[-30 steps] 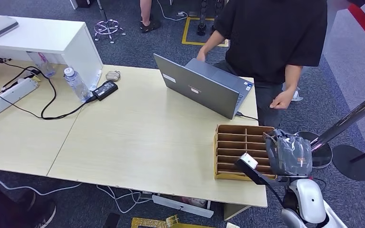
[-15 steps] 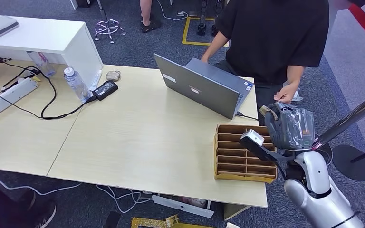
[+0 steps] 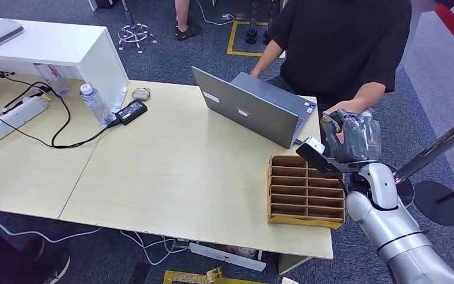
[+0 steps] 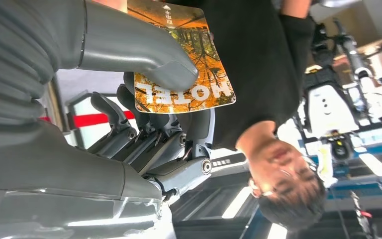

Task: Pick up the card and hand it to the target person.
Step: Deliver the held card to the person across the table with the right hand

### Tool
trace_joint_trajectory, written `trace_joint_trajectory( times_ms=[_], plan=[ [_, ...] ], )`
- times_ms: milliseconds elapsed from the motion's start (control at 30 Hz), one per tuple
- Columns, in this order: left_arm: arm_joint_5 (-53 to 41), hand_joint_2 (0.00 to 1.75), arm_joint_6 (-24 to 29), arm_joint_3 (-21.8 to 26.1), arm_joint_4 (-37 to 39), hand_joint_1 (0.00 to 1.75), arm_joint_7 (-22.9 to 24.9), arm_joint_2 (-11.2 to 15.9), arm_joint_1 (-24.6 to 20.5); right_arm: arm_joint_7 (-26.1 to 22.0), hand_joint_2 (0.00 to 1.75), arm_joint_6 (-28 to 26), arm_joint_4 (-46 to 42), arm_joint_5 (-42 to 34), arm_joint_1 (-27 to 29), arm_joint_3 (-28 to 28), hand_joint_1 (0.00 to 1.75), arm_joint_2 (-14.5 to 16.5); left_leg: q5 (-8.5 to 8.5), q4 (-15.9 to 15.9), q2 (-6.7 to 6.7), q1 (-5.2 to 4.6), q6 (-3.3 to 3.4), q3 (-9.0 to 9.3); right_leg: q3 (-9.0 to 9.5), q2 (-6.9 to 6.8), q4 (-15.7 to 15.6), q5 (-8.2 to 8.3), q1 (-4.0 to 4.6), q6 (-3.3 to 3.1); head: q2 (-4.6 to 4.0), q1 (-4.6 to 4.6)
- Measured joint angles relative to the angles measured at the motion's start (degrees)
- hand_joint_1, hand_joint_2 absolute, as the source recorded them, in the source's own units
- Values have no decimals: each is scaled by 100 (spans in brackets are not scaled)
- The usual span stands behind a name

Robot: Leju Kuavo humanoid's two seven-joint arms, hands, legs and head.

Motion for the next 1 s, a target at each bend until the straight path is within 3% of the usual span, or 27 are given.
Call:
trace_joint_trajectory(
  times_ms=[533, 567, 633, 700, 767, 1000],
  plan=[
    [-80, 0, -56, -4, 0, 0, -17, 62, 1, 58, 175, -460, 1464, 310, -268, 147, 146, 359, 0, 1, 0, 0, 0, 1, -1, 1, 0, 0, 0, 0, 0, 0],
    [-84, 0, -59, -6, 0, 0, -16, 67, 0, 68, 175, -492, 1518, 343, -272, 157, 135, 366, 0, 1, 0, 0, 0, 1, -1, 1, 0, 0, 0, 0, 0, -1],
    [-89, 0, -61, -13, 0, 0, -12, 74, 0, 88, 175, -522, 1622, 398, -278, 173, 92, 379, 0, 1, 0, 0, 0, 1, -1, 1, 0, 0, 0, 0, 0, -1],
    [-91, 0, -62, -24, 0, 0, -5, 80, 0, 101, 175, -505, 1704, 429, -279, 185, 37, 390, 0, 1, 0, 0, 0, 1, -1, 1, 0, 0, 0, 0, 0, 0],
    [-92, 0, -62, -38, 0, 0, -1, 87, 0, 110, 175, -463, 1773, 459, -280, 205, 6, 400, 0, 1, 0, 0, 0, 1, -1, 1, 0, 0, 0, 0, 0, 1],
    [-102, 0, -92, -51, 0, 0, 1, 112, 0, 222, 175, -401, 1970, 549, -307, 255, 0, 436, 0, 1, 1, 0, 0, 3, -1, 1, 0, 0, 0, 0, 0, -1]
  ],
)
